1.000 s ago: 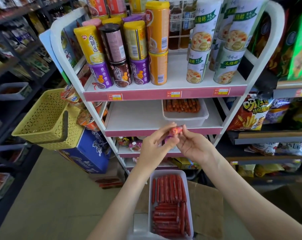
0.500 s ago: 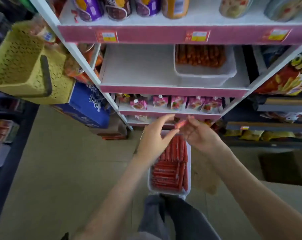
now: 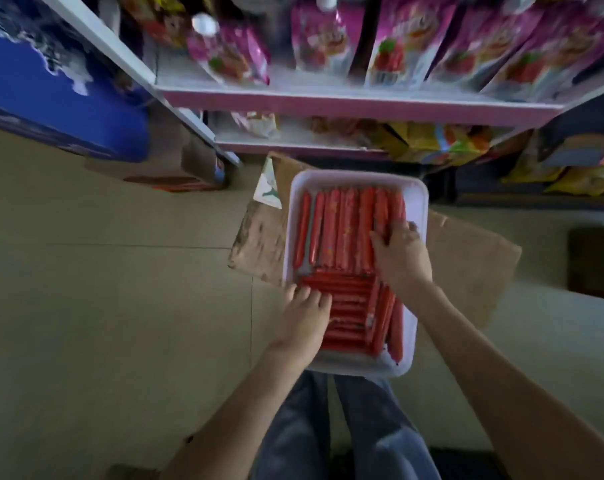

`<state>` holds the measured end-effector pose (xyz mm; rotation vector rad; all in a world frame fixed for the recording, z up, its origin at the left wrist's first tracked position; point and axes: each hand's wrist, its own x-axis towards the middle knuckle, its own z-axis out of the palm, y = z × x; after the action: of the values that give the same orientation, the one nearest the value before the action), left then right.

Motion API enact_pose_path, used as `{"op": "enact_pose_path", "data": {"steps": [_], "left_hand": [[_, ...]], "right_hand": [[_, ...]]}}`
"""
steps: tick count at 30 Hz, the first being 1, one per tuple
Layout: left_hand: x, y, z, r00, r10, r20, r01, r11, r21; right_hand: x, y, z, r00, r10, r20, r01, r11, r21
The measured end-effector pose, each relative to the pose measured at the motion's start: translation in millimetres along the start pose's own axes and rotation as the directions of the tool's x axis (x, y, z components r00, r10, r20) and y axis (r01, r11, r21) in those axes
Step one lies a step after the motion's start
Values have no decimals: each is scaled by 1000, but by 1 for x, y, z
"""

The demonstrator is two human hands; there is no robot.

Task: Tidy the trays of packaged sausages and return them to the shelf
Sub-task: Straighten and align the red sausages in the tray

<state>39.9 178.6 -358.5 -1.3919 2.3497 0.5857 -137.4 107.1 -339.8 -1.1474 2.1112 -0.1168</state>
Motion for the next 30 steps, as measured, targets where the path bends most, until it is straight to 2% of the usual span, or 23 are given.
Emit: {"op": "enact_pose_path", "data": {"steps": [4,6,11,14,18,21,25,30], "left_hand": [[5,7,24,998,19,-65,-16,999,49],[8,7,25,996,42,-79,-36,997,74],[11,2,24,991,114,-66,-111,992,53],[8,-2,25,985,151,-89,-146,988,53],[-1,-5,28,972,176,-158,-169,984,59],[4,-1,24,976,135,-172,-129,991,46],[16,2,14,997,19,-79,-17,999,28],[26,1,2,999,24,27,-25,998,56]], "right_hand": [[9,7,28,972,-178,-156,145,969,-200],[10,9,31,974,-185,-129,153,962,-227],[15,1,35,993,-111,-32,108,991,-80],[17,3,35,994,-105,39,110,984,-142],[4,14,33,969,-245,16,240,930,-277],[-14,21,35,926,-378,-6,353,869,-346],[-38,40,42,876,-475,82,463,782,-418],[-59,61,50,816,-551,176,568,708,-420]]}}
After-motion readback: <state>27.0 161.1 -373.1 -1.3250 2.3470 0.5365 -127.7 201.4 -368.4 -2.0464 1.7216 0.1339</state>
